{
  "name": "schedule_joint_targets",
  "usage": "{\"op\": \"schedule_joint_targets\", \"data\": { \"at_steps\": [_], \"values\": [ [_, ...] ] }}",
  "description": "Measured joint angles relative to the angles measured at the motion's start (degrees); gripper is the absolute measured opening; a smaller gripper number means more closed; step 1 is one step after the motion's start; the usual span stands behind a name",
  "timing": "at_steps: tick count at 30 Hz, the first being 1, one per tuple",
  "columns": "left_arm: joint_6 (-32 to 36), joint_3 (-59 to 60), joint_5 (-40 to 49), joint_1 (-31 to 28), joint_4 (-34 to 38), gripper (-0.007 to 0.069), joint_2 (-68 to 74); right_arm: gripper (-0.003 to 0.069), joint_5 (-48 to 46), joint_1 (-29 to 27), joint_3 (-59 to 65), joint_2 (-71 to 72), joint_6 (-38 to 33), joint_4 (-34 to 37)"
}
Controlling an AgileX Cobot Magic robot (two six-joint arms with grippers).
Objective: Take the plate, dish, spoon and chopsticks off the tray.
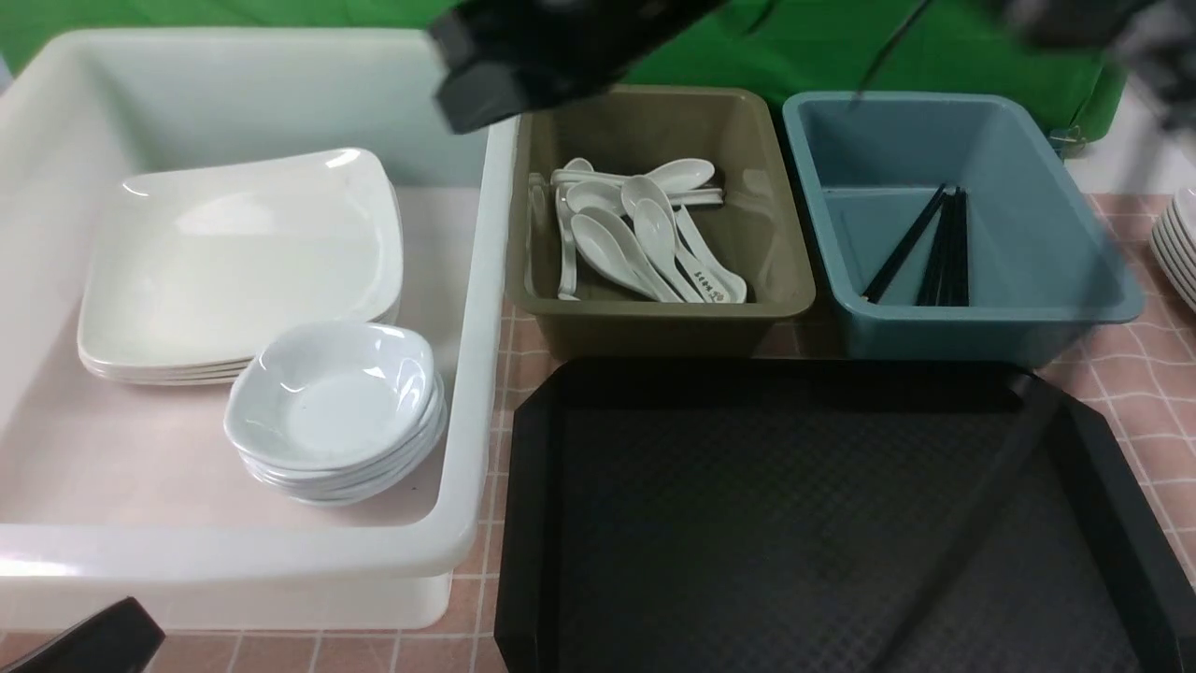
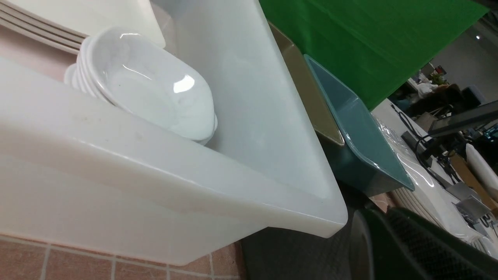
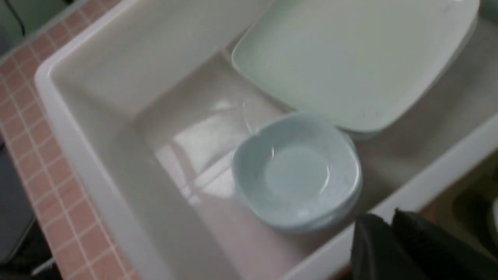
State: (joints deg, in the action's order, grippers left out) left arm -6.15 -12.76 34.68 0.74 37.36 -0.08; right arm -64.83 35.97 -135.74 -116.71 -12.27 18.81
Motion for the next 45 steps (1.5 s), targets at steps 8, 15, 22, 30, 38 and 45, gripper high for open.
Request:
{"op": "schedule_joint_targets", "data": {
  "at_steps": [8,15,22,30,38,45],
  "values": [
    [0.0,0.0,-0.1,0.0,0.0,0.0021,0.0,0.003,-0.1,-0.5,0.4,16.9,1.4,-11.0],
    [0.0,0.0,-0.3,0.0,0.0,0.0021,0.0,0.003,-0.1,-0.5,14.0,34.5,3.5,-17.0],
    [0.0,0.0,-0.4,0.0,-0.5,0.0021,0.0,0.003,0.0,-0.5,38.1,54.1,7.7,-21.5],
    [0.0,0.0,-2.1,0.0,-2.3,0.0021,0.0,0.003,22.3,-0.5,77.7,82.4,10.5,-26.2],
    [0.0,0.0,-2.5,0.0,-2.8,0.0021,0.0,0.003,63.8,-0.5,110.5,94.8,13.8,-26.2],
    [0.0,0.0,-2.5,0.0,-3.1,0.0021,0.0,0.0032,68.8,-0.5,114.0,94.9,15.1,-26.2]
  ]
}}
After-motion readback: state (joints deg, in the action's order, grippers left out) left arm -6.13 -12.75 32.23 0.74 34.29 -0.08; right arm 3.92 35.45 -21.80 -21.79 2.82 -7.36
